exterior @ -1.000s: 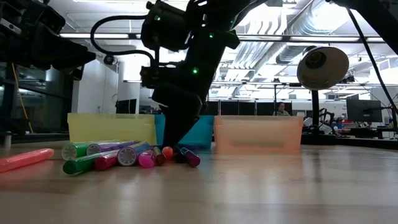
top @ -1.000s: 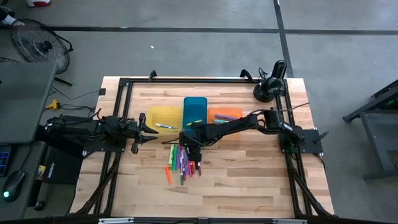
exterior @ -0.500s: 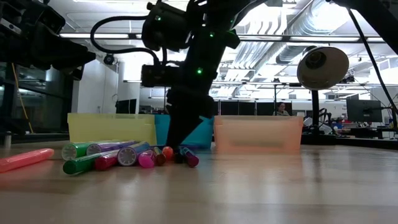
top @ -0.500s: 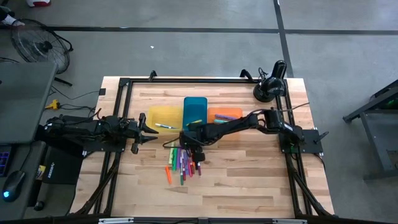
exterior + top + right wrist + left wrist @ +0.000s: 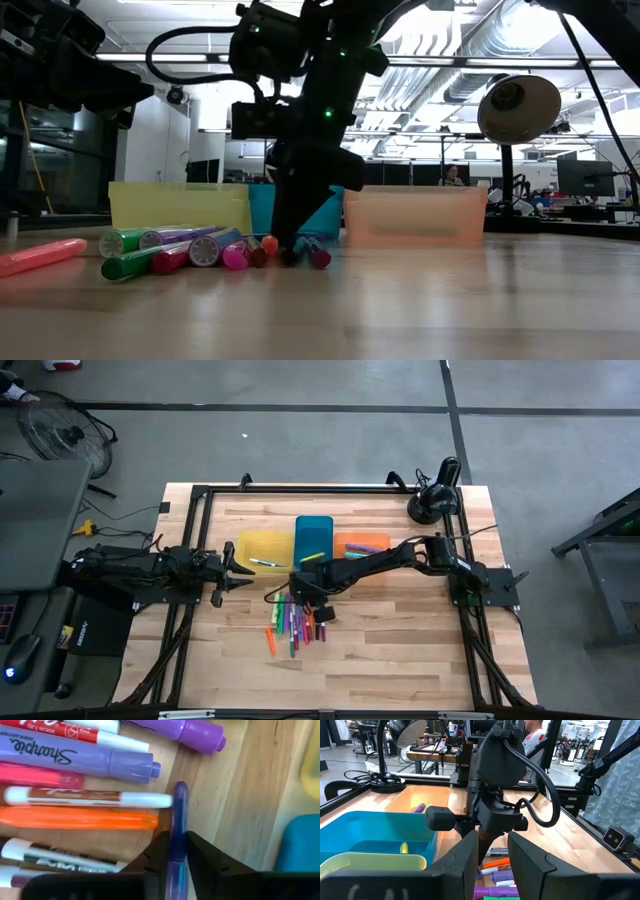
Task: Pick & Place Markers
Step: Put the dark blue pen into the blue bin
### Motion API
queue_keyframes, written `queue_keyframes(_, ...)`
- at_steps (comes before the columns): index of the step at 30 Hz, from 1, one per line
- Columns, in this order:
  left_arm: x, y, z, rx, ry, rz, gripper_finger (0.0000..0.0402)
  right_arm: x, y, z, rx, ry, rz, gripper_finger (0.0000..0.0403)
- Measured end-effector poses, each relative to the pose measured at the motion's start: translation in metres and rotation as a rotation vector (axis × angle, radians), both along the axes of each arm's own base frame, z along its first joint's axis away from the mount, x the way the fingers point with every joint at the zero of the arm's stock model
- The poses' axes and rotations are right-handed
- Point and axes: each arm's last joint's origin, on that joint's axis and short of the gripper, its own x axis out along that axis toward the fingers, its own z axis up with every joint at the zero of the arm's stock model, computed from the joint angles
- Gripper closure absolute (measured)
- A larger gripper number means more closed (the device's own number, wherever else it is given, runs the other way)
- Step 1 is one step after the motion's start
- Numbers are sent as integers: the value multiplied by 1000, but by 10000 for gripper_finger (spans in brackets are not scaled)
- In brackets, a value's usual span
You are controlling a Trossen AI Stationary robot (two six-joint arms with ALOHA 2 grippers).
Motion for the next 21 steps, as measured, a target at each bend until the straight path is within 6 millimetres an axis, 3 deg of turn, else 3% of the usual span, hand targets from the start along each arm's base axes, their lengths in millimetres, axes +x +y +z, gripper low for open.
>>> queue_keyframes(4, 0, 0, 0, 0, 0, 0, 298, 0, 0, 0, -4, 2, -3, 379)
queue_keyframes(11, 0, 0, 0, 0, 0, 0, 298, 0, -1, 2, -7, -1, -25, 379)
queue_keyframes(21, 0, 0, 0, 0, 0, 0, 298, 4, -1, 23, -91, 13, -76, 379)
